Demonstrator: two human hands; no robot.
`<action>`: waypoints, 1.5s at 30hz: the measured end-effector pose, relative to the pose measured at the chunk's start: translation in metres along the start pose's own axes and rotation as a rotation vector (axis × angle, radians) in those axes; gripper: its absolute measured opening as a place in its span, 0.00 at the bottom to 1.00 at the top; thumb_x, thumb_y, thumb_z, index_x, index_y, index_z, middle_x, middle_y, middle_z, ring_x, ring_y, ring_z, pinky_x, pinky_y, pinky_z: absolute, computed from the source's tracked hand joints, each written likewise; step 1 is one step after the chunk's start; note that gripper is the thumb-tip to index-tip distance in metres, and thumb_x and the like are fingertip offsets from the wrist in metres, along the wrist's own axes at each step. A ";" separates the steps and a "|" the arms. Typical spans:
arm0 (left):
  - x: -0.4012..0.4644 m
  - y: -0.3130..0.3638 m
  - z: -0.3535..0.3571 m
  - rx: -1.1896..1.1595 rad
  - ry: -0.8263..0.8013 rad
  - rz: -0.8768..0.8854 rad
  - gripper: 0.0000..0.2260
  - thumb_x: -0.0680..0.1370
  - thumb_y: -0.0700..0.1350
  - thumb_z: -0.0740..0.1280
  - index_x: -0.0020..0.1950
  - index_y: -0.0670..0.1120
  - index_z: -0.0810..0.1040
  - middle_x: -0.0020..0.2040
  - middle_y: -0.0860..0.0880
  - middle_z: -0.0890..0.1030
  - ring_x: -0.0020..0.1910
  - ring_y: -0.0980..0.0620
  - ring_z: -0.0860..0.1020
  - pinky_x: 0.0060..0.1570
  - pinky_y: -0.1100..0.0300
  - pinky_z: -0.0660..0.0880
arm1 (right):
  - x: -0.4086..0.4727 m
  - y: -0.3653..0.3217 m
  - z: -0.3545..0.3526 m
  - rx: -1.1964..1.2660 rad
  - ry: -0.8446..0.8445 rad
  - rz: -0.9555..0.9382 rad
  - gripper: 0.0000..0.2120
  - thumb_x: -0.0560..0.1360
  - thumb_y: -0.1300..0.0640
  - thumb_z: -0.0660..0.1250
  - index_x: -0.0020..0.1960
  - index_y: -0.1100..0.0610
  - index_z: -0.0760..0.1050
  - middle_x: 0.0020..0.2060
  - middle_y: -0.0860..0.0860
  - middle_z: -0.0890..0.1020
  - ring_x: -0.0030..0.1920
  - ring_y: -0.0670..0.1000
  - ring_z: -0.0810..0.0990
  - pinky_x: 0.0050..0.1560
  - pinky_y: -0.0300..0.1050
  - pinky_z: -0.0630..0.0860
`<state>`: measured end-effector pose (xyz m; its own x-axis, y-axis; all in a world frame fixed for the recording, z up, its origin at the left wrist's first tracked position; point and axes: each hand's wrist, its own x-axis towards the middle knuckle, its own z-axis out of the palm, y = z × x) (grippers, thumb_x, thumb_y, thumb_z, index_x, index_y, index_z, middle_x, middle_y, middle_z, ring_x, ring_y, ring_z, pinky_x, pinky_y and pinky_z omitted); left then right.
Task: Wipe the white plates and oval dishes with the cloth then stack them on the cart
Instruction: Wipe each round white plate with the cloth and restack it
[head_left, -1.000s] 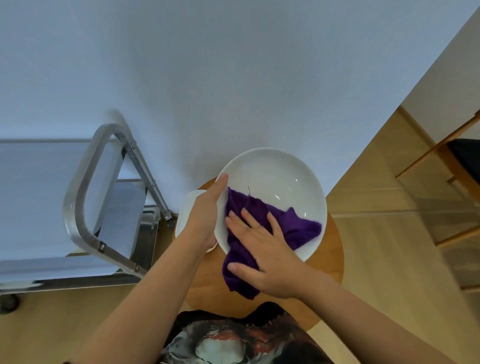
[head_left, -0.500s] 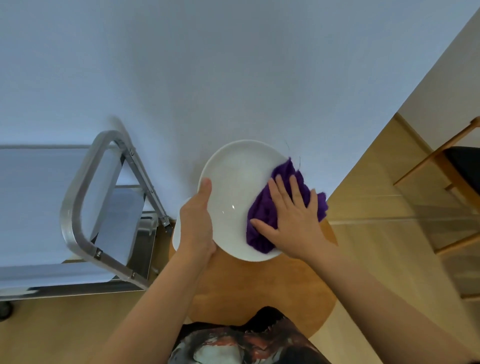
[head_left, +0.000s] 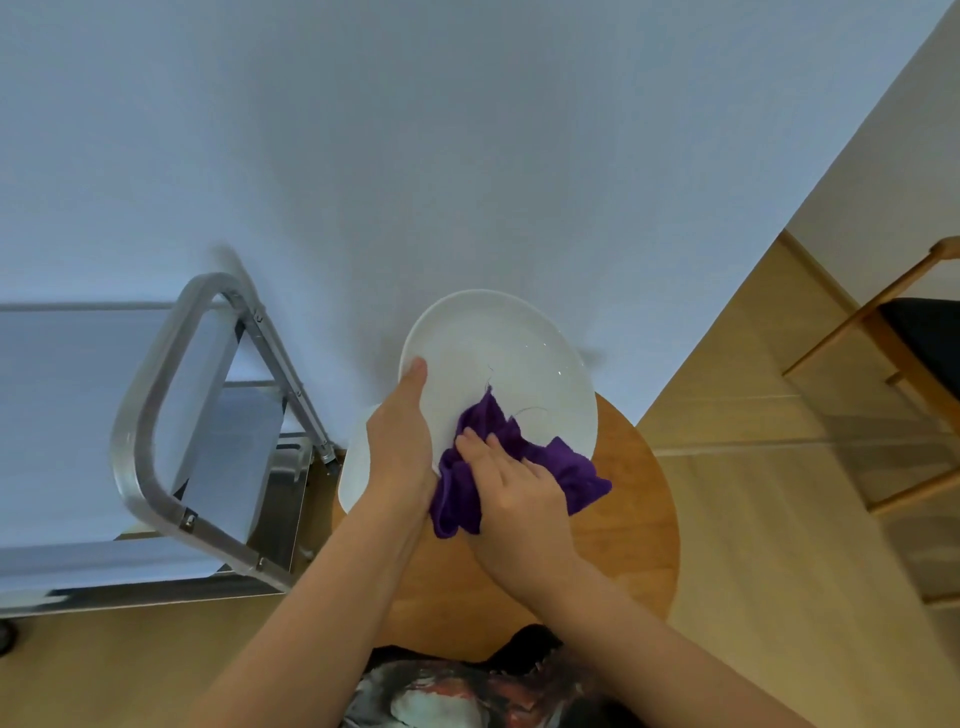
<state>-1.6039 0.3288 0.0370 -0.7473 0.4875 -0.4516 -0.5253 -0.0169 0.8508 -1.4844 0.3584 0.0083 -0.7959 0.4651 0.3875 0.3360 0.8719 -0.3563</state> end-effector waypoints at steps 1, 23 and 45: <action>0.000 0.002 0.002 0.028 -0.014 -0.010 0.11 0.74 0.61 0.66 0.47 0.55 0.77 0.50 0.48 0.82 0.49 0.45 0.80 0.54 0.46 0.78 | 0.000 0.001 0.000 0.023 0.066 -0.017 0.26 0.61 0.63 0.80 0.57 0.62 0.79 0.48 0.56 0.85 0.48 0.56 0.84 0.45 0.49 0.82; 0.029 -0.005 -0.042 0.020 -0.110 -0.051 0.30 0.57 0.44 0.78 0.58 0.43 0.77 0.53 0.44 0.82 0.52 0.42 0.80 0.43 0.50 0.79 | 0.016 0.078 -0.038 1.357 0.223 1.007 0.11 0.70 0.59 0.72 0.51 0.53 0.77 0.44 0.52 0.83 0.47 0.54 0.82 0.46 0.49 0.79; 0.003 0.056 -0.021 0.944 -0.311 0.608 0.23 0.57 0.52 0.81 0.44 0.55 0.74 0.43 0.57 0.78 0.43 0.57 0.77 0.38 0.63 0.75 | 0.097 0.068 -0.080 0.261 -0.294 -0.132 0.46 0.61 0.40 0.76 0.71 0.37 0.54 0.59 0.40 0.69 0.58 0.42 0.69 0.58 0.43 0.73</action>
<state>-1.6444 0.3109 0.0773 -0.5704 0.8180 0.0738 0.4955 0.2711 0.8252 -1.4980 0.4751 0.0897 -0.9462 0.2556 0.1982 0.1128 0.8352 -0.5382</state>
